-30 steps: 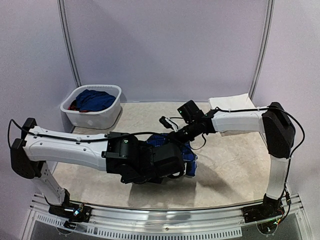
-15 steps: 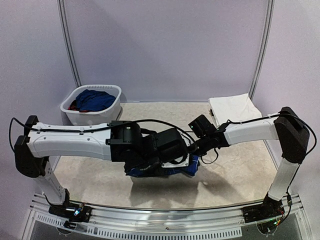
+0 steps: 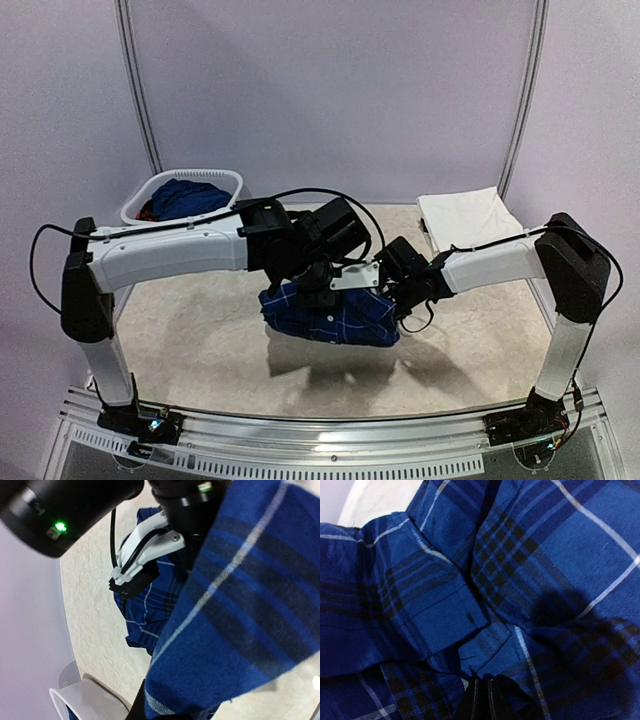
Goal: Fold and stack the mixed laundry pile
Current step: Fold the 2/3-rectangle-folded shirt at the center of the board.
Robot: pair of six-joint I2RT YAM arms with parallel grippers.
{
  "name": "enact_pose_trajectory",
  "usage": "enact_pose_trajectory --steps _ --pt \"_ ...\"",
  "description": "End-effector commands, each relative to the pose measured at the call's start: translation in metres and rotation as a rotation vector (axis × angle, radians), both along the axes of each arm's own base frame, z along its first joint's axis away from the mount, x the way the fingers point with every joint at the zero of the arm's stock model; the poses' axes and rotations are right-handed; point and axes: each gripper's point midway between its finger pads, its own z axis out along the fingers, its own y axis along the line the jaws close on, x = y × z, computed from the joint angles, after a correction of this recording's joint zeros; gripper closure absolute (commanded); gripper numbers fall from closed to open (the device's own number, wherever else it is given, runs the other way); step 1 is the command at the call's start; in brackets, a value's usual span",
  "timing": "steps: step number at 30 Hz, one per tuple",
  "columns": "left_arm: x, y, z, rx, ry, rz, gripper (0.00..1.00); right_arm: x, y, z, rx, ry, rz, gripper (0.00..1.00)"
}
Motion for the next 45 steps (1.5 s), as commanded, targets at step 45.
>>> enact_pose_trajectory --steps 45 --pt "-0.034 -0.026 0.021 0.05 0.041 -0.149 1.0 -0.044 0.029 0.014 -0.018 -0.038 -0.038 0.97"
